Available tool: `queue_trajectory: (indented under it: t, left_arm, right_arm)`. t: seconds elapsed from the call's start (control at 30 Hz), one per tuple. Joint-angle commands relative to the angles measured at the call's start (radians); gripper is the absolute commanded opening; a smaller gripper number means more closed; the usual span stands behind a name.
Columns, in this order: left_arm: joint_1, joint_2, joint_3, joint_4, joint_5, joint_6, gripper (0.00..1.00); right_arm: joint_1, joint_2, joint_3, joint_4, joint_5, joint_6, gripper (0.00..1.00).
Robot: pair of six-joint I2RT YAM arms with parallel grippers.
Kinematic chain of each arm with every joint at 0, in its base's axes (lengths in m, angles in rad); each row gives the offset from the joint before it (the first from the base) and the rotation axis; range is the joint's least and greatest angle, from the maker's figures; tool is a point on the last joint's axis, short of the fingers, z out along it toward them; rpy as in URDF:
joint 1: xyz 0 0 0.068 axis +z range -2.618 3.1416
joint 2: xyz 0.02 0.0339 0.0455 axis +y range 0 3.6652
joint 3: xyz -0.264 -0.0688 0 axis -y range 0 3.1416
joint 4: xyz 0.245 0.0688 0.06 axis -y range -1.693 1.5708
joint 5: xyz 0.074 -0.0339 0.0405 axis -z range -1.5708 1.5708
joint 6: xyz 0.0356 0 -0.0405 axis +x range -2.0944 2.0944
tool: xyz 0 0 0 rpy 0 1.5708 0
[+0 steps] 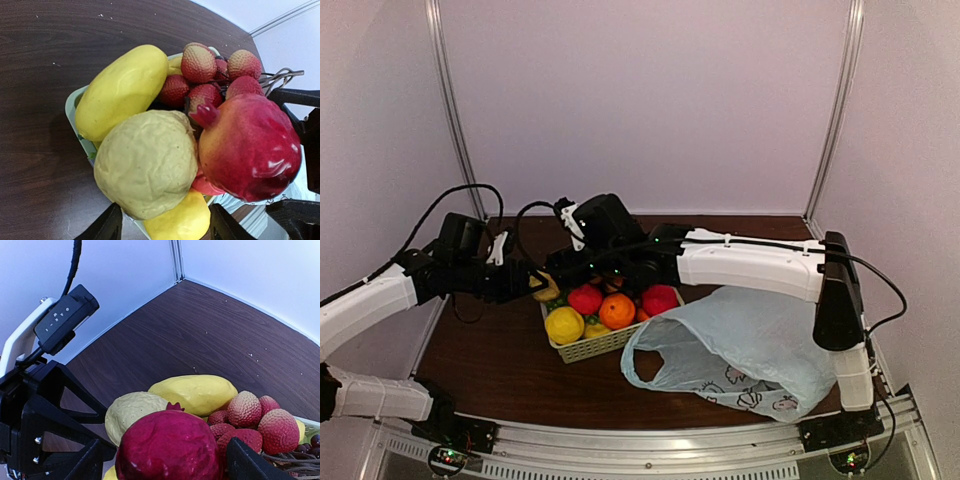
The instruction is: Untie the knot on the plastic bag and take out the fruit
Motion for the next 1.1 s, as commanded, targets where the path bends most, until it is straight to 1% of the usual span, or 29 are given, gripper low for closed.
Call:
queue_trajectory:
  t: [0.0, 0.33, 0.67, 0.8, 1.07]
  left_arm:
    - [0.009, -0.001, -0.005, 0.017, -0.01, 0.016, 0.61]
    - [0.012, 0.01, 0.005, 0.001, -0.026, 0.03, 0.66]
    - [0.017, 0.027, -0.001, -0.003, -0.039, 0.042, 0.67]
    - [0.017, 0.035, -0.008, 0.033, -0.026, 0.041, 0.67]
    - [0.017, 0.075, -0.015, 0.118, 0.043, 0.043, 0.66]
  right_arm:
    - [0.004, -0.013, 0.023, -0.01, -0.006, -0.008, 0.85]
    - [0.004, -0.036, 0.022, -0.013, -0.008, -0.021, 0.9]
    - [0.004, -0.053, 0.021, -0.015, -0.013, -0.027, 0.9]
    - [0.005, -0.062, 0.02, -0.013, -0.015, -0.029, 0.9]
    - [0.006, -0.067, 0.018, -0.019, -0.011, -0.031, 0.9]
